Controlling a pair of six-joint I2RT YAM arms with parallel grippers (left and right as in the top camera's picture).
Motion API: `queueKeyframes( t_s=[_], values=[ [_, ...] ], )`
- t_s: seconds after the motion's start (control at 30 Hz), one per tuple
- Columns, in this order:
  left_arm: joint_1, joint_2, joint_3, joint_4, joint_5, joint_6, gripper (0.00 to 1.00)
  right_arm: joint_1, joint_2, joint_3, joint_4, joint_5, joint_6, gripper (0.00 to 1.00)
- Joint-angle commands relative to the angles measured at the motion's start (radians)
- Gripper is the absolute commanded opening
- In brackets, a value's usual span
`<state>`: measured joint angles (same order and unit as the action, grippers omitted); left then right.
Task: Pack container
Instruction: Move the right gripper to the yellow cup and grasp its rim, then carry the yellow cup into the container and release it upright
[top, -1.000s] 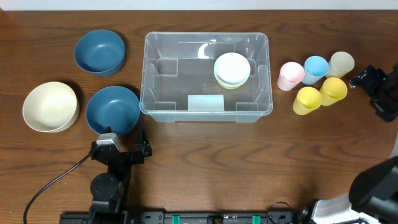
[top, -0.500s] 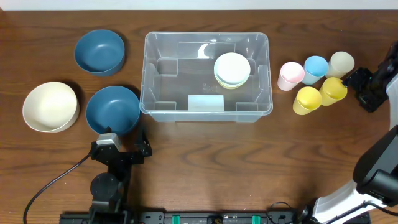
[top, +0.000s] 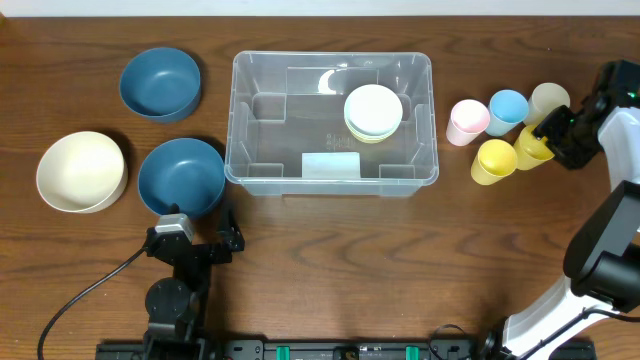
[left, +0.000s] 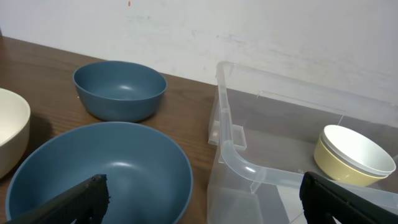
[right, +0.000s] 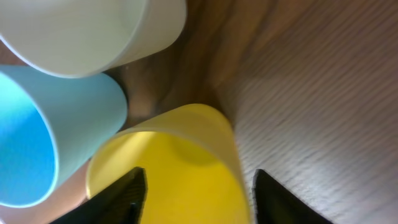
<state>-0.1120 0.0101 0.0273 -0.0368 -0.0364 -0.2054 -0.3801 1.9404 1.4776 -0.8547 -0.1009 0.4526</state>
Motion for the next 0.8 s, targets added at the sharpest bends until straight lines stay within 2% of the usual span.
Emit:
queueKeyframes(
  t_s=[0.0,0.13,0.27,0.53,0.77],
  values=[
    [0.007,-0.006,-0.023,-0.034,-0.015,0.013,0.98,0.015,0.016,-0.003,0.001,-0.001,-0.004,0.44],
    [0.007,-0.006,-0.023,-0.034,-0.015,0.013,0.98,0.014,0.018,-0.003,-0.011,0.016,0.005,0.17],
    [0.007,-0.006,-0.023,-0.034,-0.015,0.013,0.98,0.012,0.018,-0.003,-0.035,0.031,0.006,0.03],
    [0.007,-0.006,-0.023,-0.034,-0.015,0.013,0.98,0.012,-0.016,-0.002,-0.131,0.032,0.003,0.01],
    [0.007,-0.006,-0.023,-0.034,-0.015,0.013,0.98,0.012,-0.249,-0.002,-0.231,0.036,-0.032,0.01]
  ],
)
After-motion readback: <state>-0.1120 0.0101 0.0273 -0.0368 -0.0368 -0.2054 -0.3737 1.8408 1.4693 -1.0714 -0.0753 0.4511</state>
